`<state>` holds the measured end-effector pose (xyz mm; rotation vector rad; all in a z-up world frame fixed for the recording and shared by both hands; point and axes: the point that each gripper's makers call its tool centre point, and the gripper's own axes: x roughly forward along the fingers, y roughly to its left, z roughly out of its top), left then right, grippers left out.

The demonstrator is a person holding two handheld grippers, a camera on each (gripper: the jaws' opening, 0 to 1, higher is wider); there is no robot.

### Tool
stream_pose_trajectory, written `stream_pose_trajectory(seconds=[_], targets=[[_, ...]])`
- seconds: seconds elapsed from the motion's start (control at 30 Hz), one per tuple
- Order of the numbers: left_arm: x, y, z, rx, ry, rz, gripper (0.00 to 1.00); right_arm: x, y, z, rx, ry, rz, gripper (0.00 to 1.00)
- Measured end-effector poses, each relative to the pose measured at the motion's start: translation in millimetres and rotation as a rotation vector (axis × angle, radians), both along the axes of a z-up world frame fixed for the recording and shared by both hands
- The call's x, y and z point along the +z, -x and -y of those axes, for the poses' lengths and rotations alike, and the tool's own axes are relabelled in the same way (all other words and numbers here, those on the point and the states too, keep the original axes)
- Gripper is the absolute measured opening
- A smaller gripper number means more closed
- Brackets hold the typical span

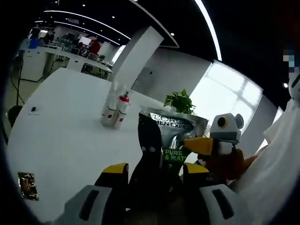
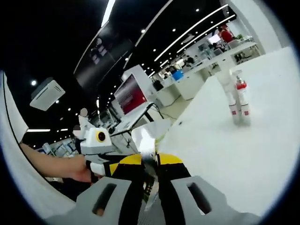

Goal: Arrange the skincare products in the storage area until every visible bottle or jar stands upright without overlapping.

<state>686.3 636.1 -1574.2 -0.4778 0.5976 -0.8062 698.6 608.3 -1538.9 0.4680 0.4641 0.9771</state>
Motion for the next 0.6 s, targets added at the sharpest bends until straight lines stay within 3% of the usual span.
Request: stream_pose_trajectory(seconds=[0.07, 0.17, 0.3, 0.4, 0.5, 0.6], targets=[[-2.9, -0.4, 1.8, -0.008, 0.035, -0.021, 0.50, 0.5, 0.3, 0.7, 0.005, 0.006, 0.015, 0.07], [2.8, 3.0, 10.4, -0.016, 0.179, -0.097, 0.51, 0.0, 5.4, -0.3, 0.032, 0.014, 0.017, 0.07], [11.4, -3.2, 6.1, -0.003, 0.275, -0.090, 0.50, 2.5, 11.7, -2.9, 0.065, 0.019, 0.039, 0.06], [12.5, -1.6, 3.3, -0.005, 0.319, -0.119, 0.49, 4.9, 15.1, -3.5, 0.086, -0.001, 0.033, 0.06], [23.5, -4.0, 0.4, -0.006, 0.424, -0.127, 0.47, 11.7, 20.1, -5.0, 0.113, -0.036, 0.035, 0.06], [27.4, -4.8, -2.0, 0.005, 0.481, -0.154, 0.44, 13.3, 24.4, -6.4, 0.135, -0.050, 0.029, 0.06]])
